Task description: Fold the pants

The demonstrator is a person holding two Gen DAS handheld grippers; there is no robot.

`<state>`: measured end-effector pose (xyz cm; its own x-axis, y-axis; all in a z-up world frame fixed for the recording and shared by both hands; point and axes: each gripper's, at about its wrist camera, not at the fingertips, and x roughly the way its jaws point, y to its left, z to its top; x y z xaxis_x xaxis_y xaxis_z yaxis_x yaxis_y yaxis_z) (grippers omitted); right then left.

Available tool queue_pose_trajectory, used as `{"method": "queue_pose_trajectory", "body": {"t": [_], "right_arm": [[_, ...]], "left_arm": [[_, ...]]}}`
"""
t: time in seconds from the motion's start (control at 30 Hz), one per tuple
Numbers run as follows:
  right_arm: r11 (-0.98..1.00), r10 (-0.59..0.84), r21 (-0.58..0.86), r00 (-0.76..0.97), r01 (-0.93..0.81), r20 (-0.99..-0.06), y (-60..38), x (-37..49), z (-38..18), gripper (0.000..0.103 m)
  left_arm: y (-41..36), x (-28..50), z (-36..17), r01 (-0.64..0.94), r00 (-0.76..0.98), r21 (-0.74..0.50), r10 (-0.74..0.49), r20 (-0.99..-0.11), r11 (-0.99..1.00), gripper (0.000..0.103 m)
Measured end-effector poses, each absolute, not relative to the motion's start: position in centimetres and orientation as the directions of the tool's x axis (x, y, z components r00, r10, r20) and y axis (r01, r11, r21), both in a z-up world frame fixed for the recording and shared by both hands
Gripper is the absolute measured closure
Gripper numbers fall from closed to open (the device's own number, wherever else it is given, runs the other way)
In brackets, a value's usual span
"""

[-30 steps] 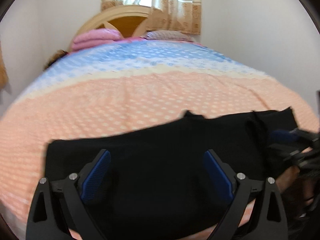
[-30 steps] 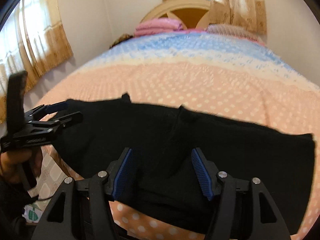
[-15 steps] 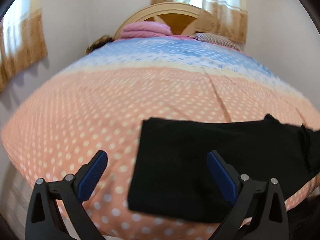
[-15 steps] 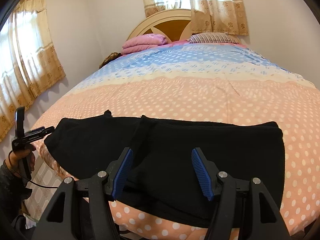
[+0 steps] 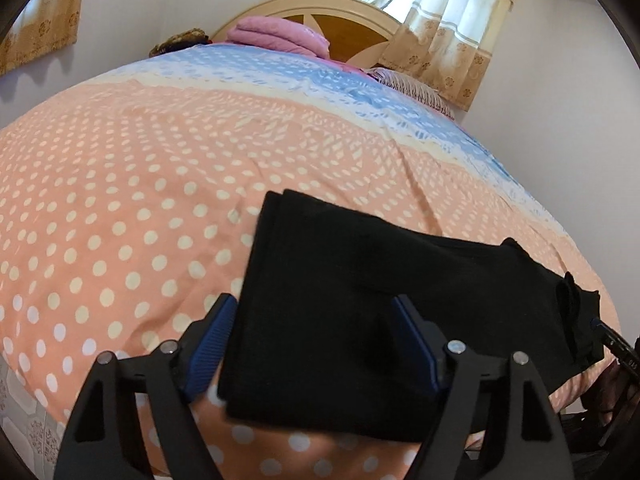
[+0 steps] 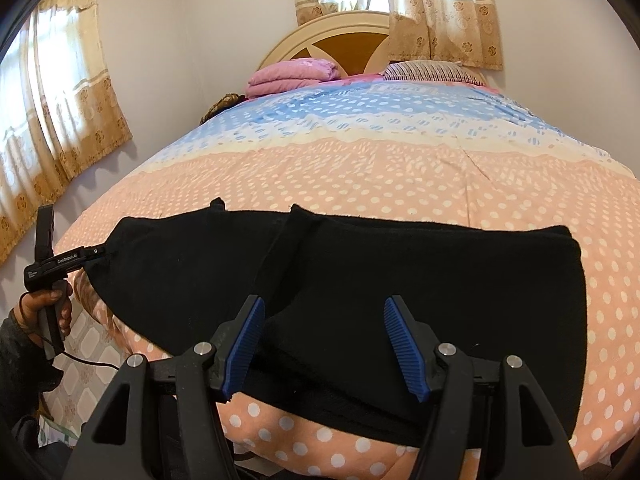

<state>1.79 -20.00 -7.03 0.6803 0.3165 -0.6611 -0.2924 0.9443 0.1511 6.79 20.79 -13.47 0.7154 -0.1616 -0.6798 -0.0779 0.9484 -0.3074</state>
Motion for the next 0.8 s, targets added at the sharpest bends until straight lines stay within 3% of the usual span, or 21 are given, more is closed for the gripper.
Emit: {"method": "queue_pose_trajectory", "body": {"t": [0.03,0.07,0.17,0.37,0.57,0.8], "right_arm": [[0.944,0.316,0.151,0.68,-0.293,-0.662,-20.0,1.8,-7.1,0.039],[0.944,0.317,0.151,0.68,-0.293,-0.662,-20.0,1.8,-7.1,0.039],[0.943,0.321,0.155,0.682,-0.294,-0.657,-20.0,1.6,-7.2,0.039],[0.945,0.319,0.16,0.693,-0.286,-0.647,-20.5,1.5,-6.8,0.039],[0.95,0.31,0.178,0.71,-0.255,-0.633,-21.8,1.6,-6.0,0.039],[0.961,0.277,0.179,0.734,-0.212,-0.62,-24.1,1.2,-4.5,0.039]], "left_arm": [[20.8,6.7,-13.4,-0.083,0.715,-0.297,-0.151,-0.683,0.951,0.034],[20.8,6.7,-13.3,-0.089,0.714,-0.287,-0.14,-0.686,0.954,0.053],[21.1,6.5,-13.0,-0.075,0.709,-0.341,-0.19,-0.679,0.937,0.074],[20.9,6.2,-12.0,-0.063,0.728,-0.354,-0.2,-0.656,0.933,0.078],[20.3,4.4,-7.5,0.069,0.81,-0.452,-0.315,-0.495,0.889,0.079],[15.4,3.6,-2.2,0.248,0.817,-0.433,-0.427,-0.388,0.867,0.079]]}}
